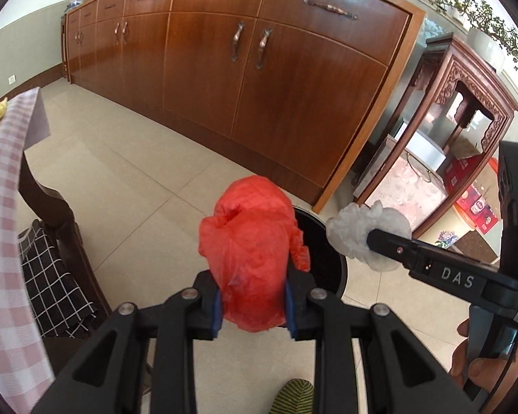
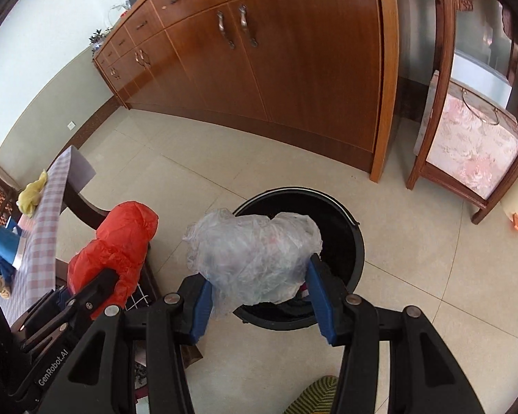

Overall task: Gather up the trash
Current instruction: 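Open both tools to drop the bags into the bin, then move both tools back toward the table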

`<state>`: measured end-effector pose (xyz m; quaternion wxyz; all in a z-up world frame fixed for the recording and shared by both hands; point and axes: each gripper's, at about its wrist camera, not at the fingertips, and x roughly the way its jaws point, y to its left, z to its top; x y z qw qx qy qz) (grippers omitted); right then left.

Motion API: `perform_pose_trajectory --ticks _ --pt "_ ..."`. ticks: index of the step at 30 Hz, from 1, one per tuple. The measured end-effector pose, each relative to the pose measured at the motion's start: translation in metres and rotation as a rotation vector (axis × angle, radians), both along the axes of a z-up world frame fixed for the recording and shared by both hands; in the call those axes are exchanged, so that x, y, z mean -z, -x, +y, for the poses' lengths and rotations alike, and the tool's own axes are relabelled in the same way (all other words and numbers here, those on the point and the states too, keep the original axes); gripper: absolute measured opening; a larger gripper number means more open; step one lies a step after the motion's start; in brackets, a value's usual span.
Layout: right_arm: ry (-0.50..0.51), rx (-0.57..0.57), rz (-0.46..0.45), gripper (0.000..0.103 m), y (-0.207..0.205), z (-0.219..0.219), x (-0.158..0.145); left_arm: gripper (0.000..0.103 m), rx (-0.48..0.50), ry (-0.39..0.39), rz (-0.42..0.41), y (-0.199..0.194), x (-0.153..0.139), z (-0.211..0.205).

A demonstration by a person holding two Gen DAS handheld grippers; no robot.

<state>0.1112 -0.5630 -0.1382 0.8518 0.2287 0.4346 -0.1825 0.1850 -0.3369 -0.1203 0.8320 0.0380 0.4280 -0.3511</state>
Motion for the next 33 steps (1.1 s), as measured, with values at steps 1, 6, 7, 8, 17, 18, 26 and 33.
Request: perform_pose_trajectory --ticks 1,6,7,8,17,18,26,33 --pt "-0.012 0.007 0.017 0.052 -0.004 -0.008 0.008 0.029 0.002 -0.008 0.011 -0.003 0.006 -0.007" --pt "-0.042 0.03 0.11 0.053 -0.03 -0.035 0.045 0.03 0.011 -0.034 0.059 -0.018 0.03 -0.036" --pt "-0.034 0.028 0.122 0.053 -0.034 -0.038 0.049 0.03 0.016 -0.04 0.066 -0.02 0.034 -0.041" --pt "-0.009 0.029 0.14 0.055 -0.038 -0.039 0.053 0.032 0.012 -0.051 0.066 -0.022 0.038 -0.045" --pt "0.053 0.098 0.206 0.079 -0.044 -0.056 0.063 0.077 -0.008 -0.058 0.133 -0.042 0.058 -0.061" --pt "0.055 0.109 0.194 0.079 -0.041 -0.056 0.058 0.077 -0.014 -0.053 0.122 -0.042 0.054 -0.058" --pt "0.073 0.09 0.081 0.079 -0.023 -0.026 0.016 0.077 -0.076 -0.047 -0.055 -0.019 -0.01 -0.01" --pt "0.07 -0.003 -0.031 0.079 -0.007 0.036 -0.027 0.077 -0.127 -0.013 -0.119 -0.003 -0.058 0.032"
